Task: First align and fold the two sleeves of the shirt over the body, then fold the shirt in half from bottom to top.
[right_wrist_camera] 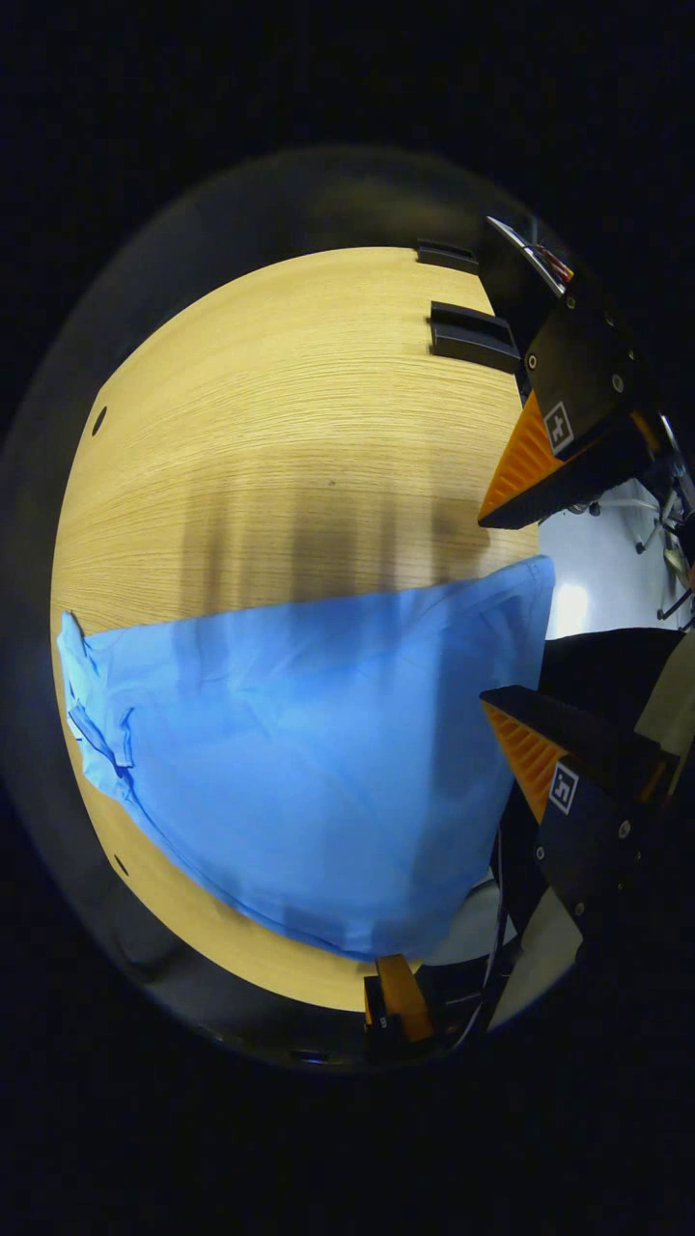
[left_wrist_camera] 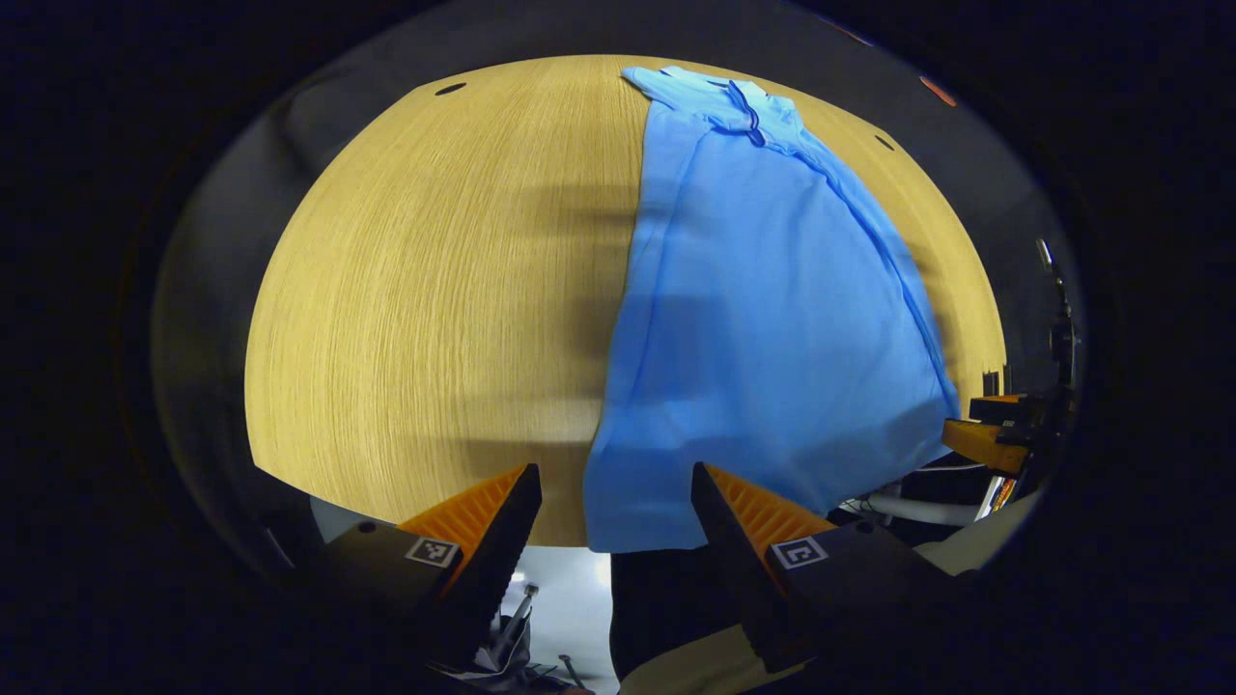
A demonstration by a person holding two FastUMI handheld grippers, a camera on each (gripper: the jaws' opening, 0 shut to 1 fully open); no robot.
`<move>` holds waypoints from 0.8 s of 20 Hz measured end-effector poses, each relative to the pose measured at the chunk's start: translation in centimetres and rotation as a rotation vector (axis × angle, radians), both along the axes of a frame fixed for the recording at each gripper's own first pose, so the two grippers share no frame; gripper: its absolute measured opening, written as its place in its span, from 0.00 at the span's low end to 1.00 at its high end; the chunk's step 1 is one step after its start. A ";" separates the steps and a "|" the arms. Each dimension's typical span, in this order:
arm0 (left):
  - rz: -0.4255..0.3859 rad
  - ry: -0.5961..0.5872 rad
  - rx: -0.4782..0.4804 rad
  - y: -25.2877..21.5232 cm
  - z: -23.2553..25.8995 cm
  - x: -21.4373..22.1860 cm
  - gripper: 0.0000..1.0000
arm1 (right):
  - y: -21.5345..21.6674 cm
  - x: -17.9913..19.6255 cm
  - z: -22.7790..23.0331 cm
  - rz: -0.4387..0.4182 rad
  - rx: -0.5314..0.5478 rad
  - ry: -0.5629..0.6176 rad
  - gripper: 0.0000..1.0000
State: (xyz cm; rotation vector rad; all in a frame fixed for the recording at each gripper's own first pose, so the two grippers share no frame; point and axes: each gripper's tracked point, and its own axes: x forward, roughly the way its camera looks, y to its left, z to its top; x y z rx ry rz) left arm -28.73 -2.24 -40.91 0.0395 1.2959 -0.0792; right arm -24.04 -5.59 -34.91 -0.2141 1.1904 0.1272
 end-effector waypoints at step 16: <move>0.032 0.096 0.056 1.0 -2.6 -0.9 0.99 | 0.4 -0.2 -2.0 -0.032 -0.001 0.048 0.98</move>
